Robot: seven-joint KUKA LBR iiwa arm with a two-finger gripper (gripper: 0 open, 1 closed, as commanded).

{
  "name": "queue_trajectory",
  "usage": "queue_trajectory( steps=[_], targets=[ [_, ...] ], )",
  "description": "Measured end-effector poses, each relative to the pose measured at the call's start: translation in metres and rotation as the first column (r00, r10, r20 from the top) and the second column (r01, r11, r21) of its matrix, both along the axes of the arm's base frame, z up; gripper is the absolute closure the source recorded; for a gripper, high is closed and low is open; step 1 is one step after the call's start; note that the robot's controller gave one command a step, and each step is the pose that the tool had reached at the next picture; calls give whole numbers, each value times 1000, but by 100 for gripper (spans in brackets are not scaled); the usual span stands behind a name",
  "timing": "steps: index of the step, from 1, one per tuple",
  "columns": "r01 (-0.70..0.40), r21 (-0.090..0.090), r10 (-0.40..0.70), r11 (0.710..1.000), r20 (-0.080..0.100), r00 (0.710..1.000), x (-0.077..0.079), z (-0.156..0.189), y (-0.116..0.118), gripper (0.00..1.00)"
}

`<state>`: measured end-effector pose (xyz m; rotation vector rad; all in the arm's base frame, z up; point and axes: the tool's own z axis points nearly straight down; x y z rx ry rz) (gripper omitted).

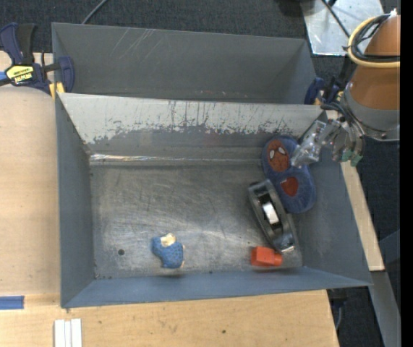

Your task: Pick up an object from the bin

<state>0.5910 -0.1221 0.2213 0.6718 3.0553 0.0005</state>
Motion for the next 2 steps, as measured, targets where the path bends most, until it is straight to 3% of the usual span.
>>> queue_trajectory(
  steps=[1,2],
  targets=[
    [-115,3,115,993,-15,993,-12,-112,-15,100],
    [-116,10,117,993,-31,993,-15,-110,-13,0]
  ],
)
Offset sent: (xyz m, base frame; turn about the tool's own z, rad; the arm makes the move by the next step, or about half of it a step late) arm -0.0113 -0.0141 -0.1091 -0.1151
